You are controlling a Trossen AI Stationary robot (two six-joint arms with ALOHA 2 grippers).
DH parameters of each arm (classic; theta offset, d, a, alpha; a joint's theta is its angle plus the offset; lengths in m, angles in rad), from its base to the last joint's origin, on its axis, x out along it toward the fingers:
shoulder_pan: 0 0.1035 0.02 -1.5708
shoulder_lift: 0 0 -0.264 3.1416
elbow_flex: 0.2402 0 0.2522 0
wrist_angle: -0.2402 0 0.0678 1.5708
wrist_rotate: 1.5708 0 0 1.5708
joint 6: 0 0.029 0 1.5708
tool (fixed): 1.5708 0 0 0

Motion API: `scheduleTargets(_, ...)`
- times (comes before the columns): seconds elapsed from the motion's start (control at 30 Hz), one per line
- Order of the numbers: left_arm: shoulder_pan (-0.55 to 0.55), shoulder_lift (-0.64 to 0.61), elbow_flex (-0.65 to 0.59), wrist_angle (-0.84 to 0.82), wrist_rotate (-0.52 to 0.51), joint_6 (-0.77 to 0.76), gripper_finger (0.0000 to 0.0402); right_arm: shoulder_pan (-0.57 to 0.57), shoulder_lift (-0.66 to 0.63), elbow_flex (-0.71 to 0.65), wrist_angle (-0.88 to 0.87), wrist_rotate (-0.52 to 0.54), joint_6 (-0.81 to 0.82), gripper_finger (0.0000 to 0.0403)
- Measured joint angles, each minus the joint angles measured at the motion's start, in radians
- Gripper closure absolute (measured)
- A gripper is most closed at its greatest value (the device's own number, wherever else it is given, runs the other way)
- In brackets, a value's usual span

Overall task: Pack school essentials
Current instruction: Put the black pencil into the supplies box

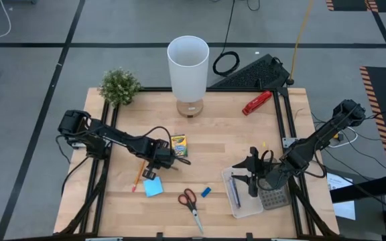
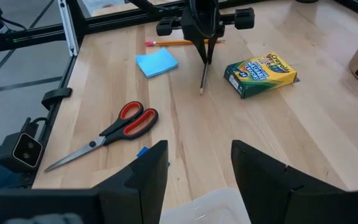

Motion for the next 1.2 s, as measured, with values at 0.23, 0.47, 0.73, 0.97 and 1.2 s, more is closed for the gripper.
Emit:
scheduleTargets(0.23, 0.000, 0.000, 0.000, -0.001, 0.003, -0.026, 0.0379, 0.000, 0.000, 0.000, 0.006, 0.060, 0.008, 0.0234)
scheduleTargets(0.47, -0.012, -0.037, 0.003, -0.044, -0.011, -0.077, 0.0372, -0.028, 0.018, 0.000, 0.026, 0.183, 0.051, 0.0234)
scheduleTargets(0.73, -0.049, -0.067, 0.101, -0.141, -0.072, -0.131, 0.0372, -0.116, 0.160, 0.000, 0.263, 0.151, -0.123, 0.0234)
scheduleTargets(0.97, -0.066, -0.069, 0.210, -0.154, -0.125, -0.126, 0.0371, -0.187, 0.298, 0.000, 0.476, 0.075, -0.249, 0.0234)
scheduleTargets(1.2, -0.067, -0.069, 0.299, -0.148, -0.162, -0.125, 0.0371, -0.194, 0.443, 0.000, 0.736, 0.049, -0.490, 0.0220)
